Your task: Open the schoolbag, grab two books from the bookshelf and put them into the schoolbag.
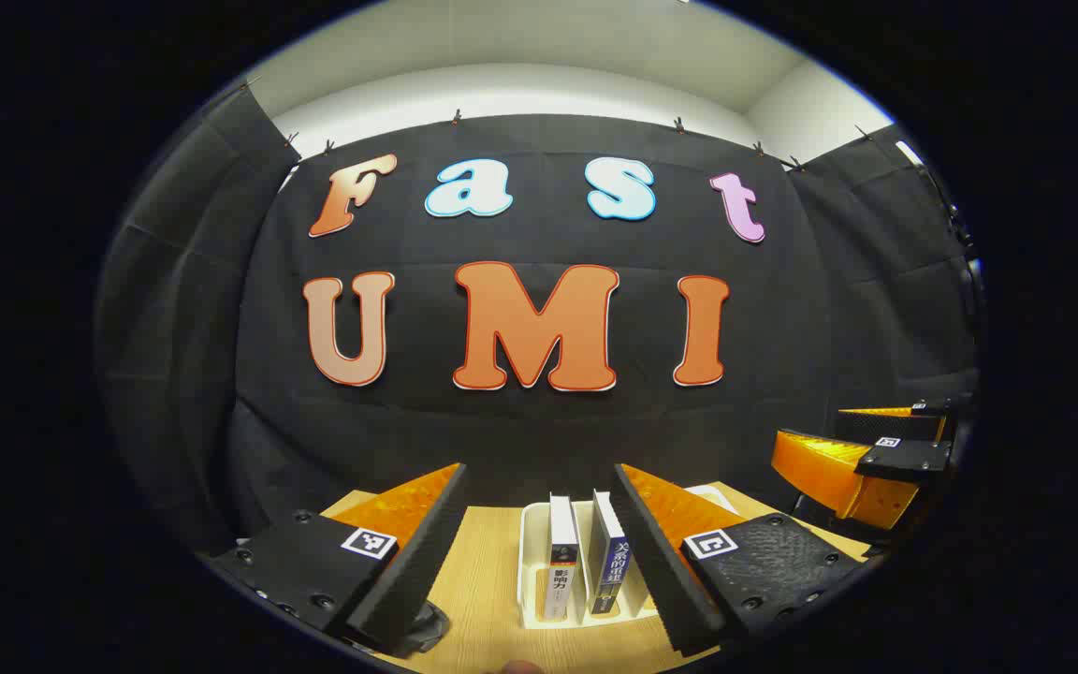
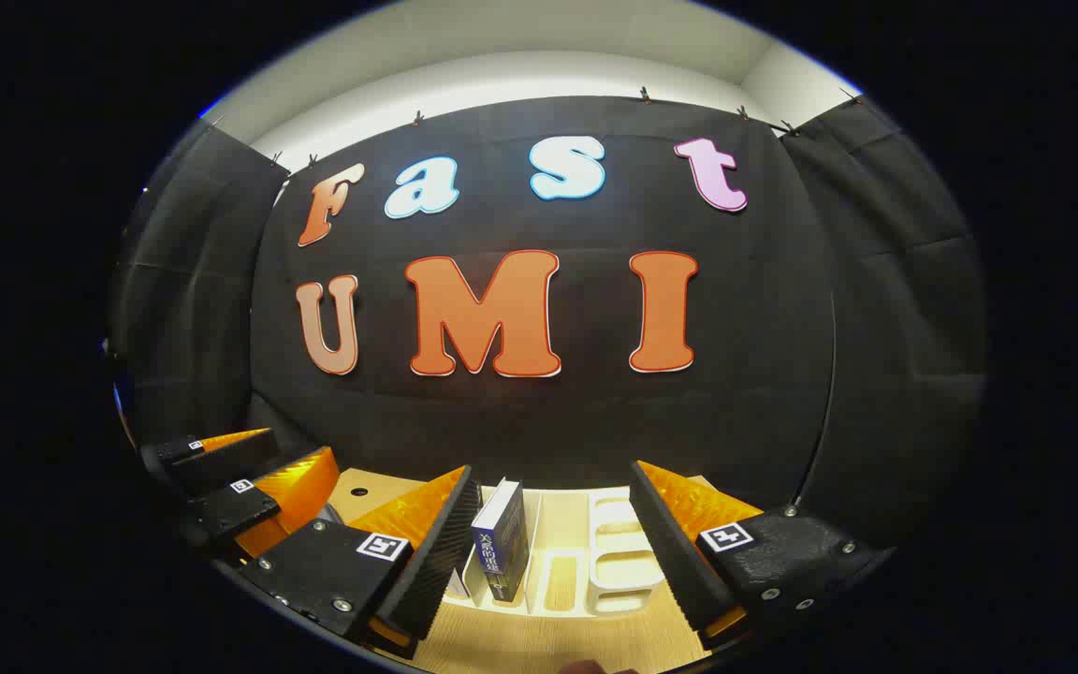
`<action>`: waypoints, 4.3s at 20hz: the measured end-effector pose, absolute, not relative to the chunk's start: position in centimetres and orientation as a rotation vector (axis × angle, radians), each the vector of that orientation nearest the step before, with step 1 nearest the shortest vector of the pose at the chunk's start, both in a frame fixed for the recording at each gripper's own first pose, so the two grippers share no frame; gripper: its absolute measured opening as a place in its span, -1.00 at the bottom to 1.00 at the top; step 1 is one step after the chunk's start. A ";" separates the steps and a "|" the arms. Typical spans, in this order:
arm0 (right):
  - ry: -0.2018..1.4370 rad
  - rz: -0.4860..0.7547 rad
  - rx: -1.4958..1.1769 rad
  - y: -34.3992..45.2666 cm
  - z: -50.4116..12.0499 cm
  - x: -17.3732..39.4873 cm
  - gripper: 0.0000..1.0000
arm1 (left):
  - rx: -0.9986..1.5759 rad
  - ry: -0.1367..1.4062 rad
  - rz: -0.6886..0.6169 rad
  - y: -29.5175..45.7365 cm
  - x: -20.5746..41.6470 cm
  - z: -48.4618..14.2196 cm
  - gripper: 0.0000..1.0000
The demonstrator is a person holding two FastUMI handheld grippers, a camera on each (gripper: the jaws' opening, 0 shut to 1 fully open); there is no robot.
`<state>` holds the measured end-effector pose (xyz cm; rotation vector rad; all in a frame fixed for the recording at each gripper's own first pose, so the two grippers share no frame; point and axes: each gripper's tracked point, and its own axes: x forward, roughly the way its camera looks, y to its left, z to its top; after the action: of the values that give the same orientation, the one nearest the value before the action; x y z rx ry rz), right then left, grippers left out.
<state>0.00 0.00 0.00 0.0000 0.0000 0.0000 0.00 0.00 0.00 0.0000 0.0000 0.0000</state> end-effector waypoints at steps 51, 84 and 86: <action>0.079 -0.050 -0.017 -0.6 -3.7 2.8 0.94 | 0.645 0.183 0.062 8.8 -0.1 -13.2 0.94; 0.124 -0.076 -0.085 0.6 -5.0 2.8 0.94 | 1.070 0.595 0.115 22.4 -1.2 -31.9 0.65; 0.118 -0.057 -0.084 0.2 -4.8 2.8 0.94 | 1.049 0.627 0.105 22.3 -0.8 -32.1 0.41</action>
<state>2.77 0.16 -4.84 -0.0841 0.1181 -0.0573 -0.82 22.26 -32.13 1.0491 0.6275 0.1053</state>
